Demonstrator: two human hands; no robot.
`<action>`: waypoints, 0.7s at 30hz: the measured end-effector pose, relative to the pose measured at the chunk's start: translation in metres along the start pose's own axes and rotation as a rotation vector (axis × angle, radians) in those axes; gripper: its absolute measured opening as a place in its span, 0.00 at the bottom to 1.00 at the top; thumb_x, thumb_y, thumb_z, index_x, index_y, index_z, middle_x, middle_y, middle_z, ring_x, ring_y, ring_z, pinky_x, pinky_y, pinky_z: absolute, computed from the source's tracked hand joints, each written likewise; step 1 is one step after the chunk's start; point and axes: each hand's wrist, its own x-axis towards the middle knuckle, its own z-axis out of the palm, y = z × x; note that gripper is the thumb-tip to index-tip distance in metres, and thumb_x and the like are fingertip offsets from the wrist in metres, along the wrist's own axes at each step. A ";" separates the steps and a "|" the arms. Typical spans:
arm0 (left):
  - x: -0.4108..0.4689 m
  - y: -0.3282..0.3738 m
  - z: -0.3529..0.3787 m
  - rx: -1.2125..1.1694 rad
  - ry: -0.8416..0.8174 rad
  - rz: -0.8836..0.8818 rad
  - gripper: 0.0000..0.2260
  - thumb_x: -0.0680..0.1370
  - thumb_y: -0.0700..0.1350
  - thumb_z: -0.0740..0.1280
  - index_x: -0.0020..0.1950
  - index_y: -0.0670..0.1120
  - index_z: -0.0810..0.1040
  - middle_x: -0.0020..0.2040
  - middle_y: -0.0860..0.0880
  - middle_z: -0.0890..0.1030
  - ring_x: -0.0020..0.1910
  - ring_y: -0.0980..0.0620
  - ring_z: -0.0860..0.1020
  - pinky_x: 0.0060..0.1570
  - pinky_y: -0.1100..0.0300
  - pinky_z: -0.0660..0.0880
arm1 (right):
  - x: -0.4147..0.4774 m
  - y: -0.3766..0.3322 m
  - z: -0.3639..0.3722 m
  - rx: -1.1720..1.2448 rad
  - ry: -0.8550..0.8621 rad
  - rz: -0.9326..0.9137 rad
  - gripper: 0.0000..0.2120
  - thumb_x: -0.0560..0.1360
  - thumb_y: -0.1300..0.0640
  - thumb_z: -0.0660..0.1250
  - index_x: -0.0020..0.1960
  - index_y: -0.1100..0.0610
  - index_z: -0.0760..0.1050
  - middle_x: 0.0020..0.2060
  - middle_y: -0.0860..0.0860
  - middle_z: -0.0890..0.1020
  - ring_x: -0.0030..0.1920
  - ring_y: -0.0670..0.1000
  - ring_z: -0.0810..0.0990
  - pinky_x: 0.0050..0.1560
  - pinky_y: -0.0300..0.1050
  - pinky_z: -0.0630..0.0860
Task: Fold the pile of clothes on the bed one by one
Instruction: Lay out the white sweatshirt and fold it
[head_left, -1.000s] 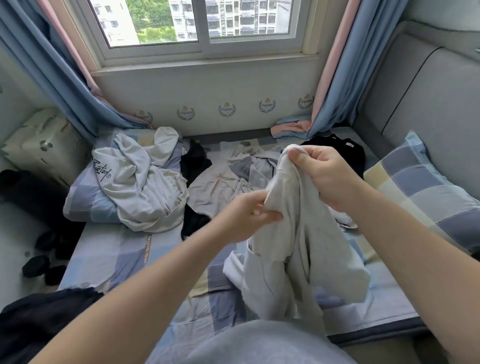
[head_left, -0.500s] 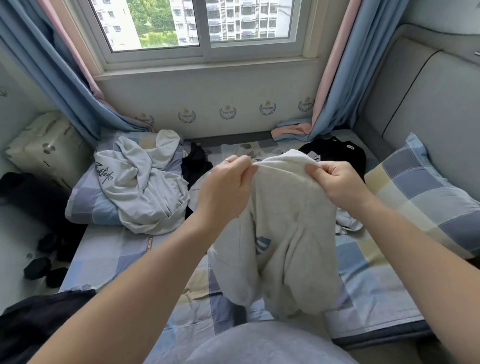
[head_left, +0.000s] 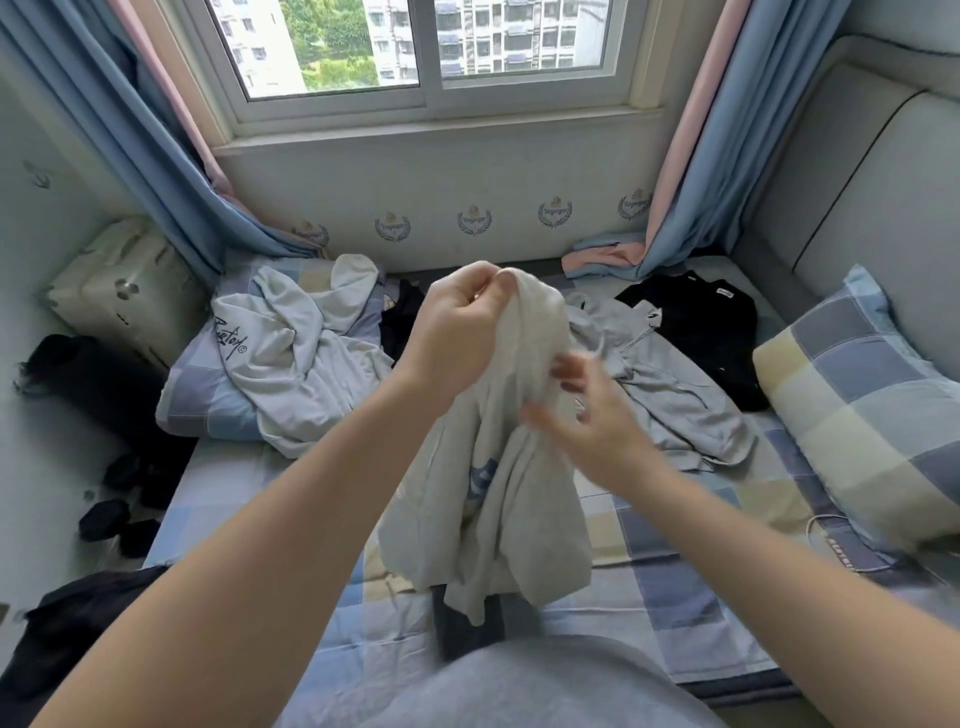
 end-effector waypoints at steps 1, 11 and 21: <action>-0.001 0.005 0.002 -0.031 -0.016 0.015 0.13 0.83 0.44 0.64 0.42 0.38 0.75 0.33 0.48 0.66 0.33 0.52 0.63 0.32 0.60 0.62 | -0.003 0.007 0.015 0.010 -0.071 0.087 0.32 0.67 0.36 0.74 0.66 0.44 0.67 0.58 0.39 0.76 0.58 0.38 0.75 0.53 0.39 0.74; 0.036 -0.008 -0.052 0.096 0.268 0.035 0.11 0.82 0.45 0.65 0.40 0.49 0.78 0.34 0.49 0.69 0.32 0.57 0.66 0.32 0.61 0.64 | 0.015 0.067 -0.031 -0.269 -0.037 0.244 0.04 0.76 0.58 0.72 0.48 0.53 0.78 0.43 0.52 0.83 0.48 0.55 0.80 0.42 0.48 0.70; 0.008 -0.055 0.002 0.290 -0.577 0.049 0.34 0.67 0.58 0.78 0.71 0.53 0.73 0.70 0.51 0.75 0.70 0.55 0.72 0.70 0.51 0.70 | 0.029 -0.044 -0.078 0.026 -0.255 -0.112 0.05 0.79 0.59 0.70 0.52 0.59 0.83 0.45 0.57 0.85 0.44 0.49 0.82 0.47 0.48 0.79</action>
